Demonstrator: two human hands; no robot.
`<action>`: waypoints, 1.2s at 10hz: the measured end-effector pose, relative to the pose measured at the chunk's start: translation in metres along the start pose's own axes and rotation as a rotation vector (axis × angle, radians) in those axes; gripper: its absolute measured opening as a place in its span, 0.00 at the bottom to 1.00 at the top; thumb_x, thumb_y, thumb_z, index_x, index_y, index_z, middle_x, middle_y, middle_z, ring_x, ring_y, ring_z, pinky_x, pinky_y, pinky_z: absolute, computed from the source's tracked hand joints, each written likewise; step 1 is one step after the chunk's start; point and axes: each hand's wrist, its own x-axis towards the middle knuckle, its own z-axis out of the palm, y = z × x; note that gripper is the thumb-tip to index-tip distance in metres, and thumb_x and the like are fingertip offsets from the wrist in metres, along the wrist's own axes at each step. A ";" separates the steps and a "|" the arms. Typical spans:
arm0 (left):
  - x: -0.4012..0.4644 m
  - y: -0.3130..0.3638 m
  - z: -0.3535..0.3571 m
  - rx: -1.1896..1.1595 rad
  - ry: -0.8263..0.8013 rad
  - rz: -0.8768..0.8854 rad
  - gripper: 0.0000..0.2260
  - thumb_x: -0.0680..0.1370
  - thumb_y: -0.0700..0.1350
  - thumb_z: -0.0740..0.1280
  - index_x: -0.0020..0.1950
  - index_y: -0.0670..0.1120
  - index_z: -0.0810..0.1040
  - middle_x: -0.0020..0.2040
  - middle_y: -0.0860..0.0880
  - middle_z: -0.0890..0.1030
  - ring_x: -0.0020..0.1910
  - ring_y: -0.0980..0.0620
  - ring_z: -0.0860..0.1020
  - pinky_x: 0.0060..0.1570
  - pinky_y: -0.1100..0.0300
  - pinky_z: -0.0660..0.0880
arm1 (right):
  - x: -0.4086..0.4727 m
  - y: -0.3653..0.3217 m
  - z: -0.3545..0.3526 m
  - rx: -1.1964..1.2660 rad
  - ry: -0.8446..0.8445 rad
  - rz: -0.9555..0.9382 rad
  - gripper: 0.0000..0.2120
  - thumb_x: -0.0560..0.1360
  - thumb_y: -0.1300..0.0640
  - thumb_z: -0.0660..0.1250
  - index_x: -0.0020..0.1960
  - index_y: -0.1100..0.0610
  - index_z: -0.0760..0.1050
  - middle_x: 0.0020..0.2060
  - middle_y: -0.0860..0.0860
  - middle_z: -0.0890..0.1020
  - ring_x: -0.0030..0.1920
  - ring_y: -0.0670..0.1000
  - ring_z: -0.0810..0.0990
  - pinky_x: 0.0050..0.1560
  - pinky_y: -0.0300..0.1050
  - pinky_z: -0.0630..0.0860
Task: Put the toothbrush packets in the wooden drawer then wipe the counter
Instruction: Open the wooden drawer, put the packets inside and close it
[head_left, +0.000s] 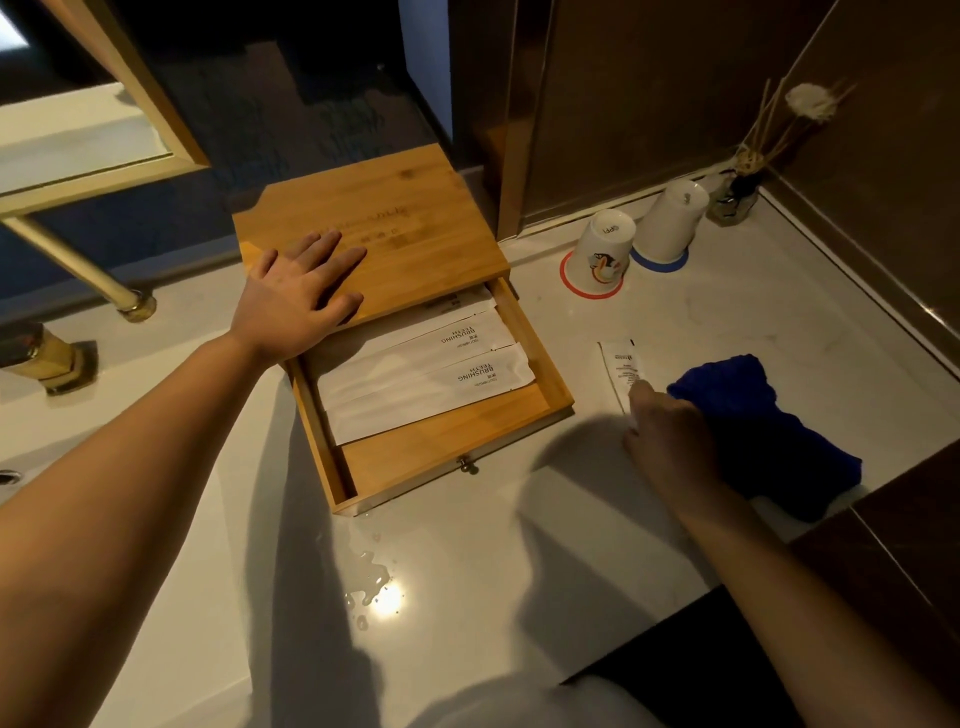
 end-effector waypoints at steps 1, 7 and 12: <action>0.000 0.000 0.000 0.003 -0.002 0.005 0.27 0.76 0.63 0.48 0.75 0.58 0.55 0.78 0.49 0.56 0.76 0.47 0.53 0.72 0.42 0.49 | 0.000 0.006 -0.012 0.258 0.064 0.064 0.07 0.73 0.63 0.67 0.50 0.63 0.74 0.44 0.62 0.81 0.41 0.58 0.81 0.34 0.46 0.79; -0.001 0.003 -0.002 -0.005 0.012 -0.010 0.29 0.74 0.64 0.46 0.74 0.59 0.56 0.77 0.50 0.57 0.76 0.48 0.54 0.71 0.45 0.50 | 0.044 -0.057 -0.123 0.811 -0.100 -0.196 0.12 0.75 0.62 0.64 0.56 0.53 0.78 0.44 0.42 0.79 0.48 0.39 0.76 0.50 0.33 0.72; 0.000 0.002 -0.001 -0.024 -0.001 -0.013 0.26 0.76 0.62 0.49 0.74 0.59 0.56 0.78 0.50 0.56 0.76 0.48 0.53 0.72 0.43 0.47 | 0.044 -0.170 -0.031 0.093 -0.405 -0.632 0.16 0.76 0.62 0.57 0.58 0.49 0.78 0.58 0.52 0.80 0.55 0.56 0.77 0.56 0.50 0.76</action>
